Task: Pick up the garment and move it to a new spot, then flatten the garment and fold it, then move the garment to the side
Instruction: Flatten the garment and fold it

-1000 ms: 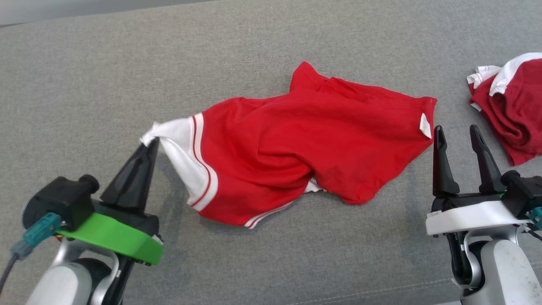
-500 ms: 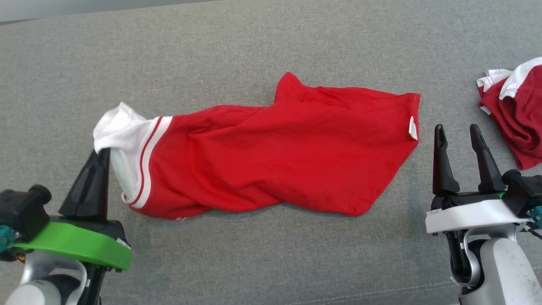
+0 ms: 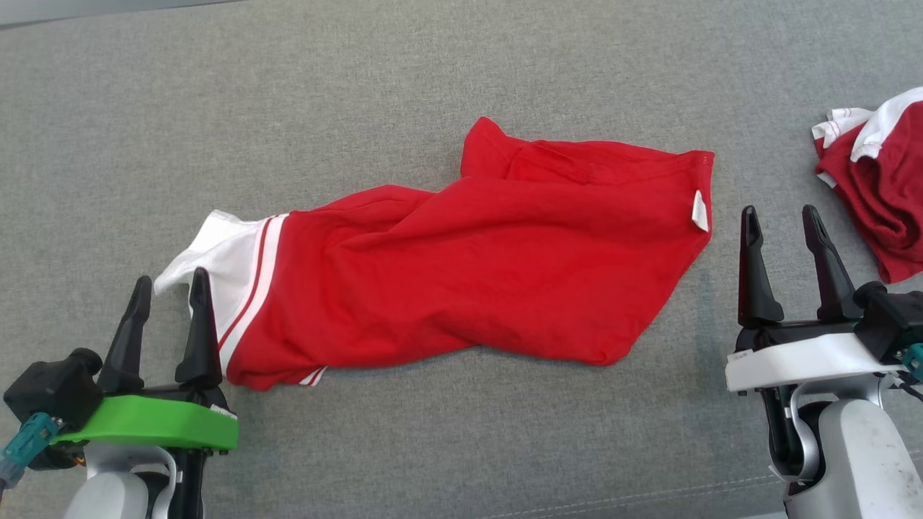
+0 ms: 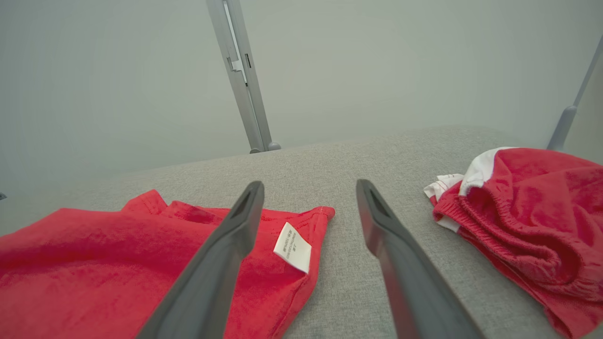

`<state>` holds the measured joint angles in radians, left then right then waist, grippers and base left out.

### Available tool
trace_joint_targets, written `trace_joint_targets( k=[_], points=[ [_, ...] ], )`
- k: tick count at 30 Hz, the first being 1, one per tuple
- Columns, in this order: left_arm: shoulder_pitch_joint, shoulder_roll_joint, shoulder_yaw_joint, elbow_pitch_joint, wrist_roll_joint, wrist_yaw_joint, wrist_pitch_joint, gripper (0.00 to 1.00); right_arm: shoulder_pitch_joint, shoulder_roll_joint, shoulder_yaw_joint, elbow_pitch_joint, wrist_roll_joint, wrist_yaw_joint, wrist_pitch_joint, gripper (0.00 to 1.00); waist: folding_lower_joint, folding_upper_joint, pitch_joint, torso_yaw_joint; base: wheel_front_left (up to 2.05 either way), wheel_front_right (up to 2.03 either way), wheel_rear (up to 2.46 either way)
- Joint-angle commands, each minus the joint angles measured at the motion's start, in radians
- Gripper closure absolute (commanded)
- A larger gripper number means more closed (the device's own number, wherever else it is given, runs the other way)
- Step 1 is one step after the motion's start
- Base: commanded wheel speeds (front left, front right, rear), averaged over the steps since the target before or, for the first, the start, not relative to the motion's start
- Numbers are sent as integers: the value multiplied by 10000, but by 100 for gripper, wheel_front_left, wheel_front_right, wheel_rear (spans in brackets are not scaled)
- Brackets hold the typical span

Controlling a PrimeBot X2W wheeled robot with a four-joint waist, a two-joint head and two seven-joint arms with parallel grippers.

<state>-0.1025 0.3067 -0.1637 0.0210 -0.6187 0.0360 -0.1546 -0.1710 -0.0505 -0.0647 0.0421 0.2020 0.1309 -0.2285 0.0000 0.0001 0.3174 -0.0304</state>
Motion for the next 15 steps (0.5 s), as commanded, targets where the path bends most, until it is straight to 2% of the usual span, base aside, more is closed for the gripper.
trace_joint_targets(
  k=[1, 7, 15],
  points=[
    [-208, -81, 95, -41, 139, 63, -362, 0, -93, -19, -20, -70, -128, -4, 43, 0, 0, -1, -183, 90, 0, 0, 0],
    [-271, -310, 396, -454, 899, 359, -1019, 0, 70, -119, 101, -209, -377, -4, 244, 0, 0, -1, -709, 169, 0, 0, 0],
    [65, -162, 383, -695, 1615, 376, -1086, 0, 336, -225, 363, -383, -490, -4, 556, 0, 0, -1, -1128, 215, 0, 0, 0]
  ],
)
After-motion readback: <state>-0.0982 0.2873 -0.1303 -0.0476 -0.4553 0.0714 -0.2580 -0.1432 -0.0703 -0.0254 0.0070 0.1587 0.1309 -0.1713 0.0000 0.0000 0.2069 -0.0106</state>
